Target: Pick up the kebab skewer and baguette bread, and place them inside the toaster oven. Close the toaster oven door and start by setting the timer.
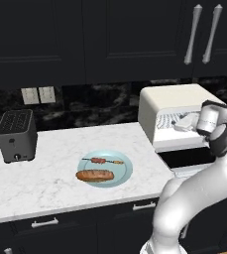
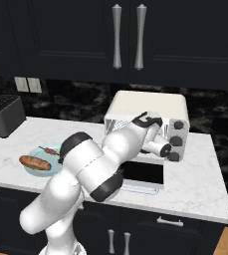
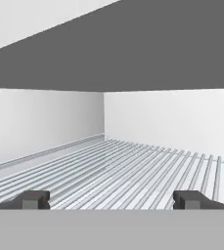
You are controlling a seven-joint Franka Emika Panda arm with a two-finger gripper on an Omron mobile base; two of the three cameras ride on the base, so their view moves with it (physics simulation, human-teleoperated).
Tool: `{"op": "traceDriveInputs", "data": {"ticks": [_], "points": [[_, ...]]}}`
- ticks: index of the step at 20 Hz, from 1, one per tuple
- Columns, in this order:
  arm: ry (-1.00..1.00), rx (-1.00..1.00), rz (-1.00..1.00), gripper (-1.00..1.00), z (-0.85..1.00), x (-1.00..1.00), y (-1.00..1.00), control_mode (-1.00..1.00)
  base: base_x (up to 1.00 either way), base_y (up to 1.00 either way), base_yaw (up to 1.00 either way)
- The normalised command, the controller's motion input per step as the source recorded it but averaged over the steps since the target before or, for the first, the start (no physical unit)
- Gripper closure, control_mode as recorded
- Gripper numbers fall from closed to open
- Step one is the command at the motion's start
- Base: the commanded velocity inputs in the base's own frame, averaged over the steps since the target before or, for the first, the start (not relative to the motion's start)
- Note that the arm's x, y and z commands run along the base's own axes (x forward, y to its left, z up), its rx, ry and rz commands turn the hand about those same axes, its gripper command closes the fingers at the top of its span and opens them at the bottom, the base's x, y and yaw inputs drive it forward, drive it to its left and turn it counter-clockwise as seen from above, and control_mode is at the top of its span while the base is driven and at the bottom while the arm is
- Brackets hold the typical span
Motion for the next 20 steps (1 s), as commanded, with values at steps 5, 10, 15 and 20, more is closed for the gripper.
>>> {"op": "traceDriveInputs", "data": {"ticks": [5,10,15,20], "points": [[0.0,0.08,0.0,-1.0,-0.29,0.36,-0.01,-1.0,0.0,0.0,0.0],[0.0,0.04,0.0,-1.0,-0.46,0.07,-0.05,-1.0,0.0,0.0,0.0],[0.0,0.04,0.0,-1.0,-0.59,-0.1,-0.15,-1.0,0.0,0.0,0.0],[0.0,0.04,0.01,-1.0,-0.65,-0.47,-0.21,-1.0,0.0,0.0,0.0]]}}
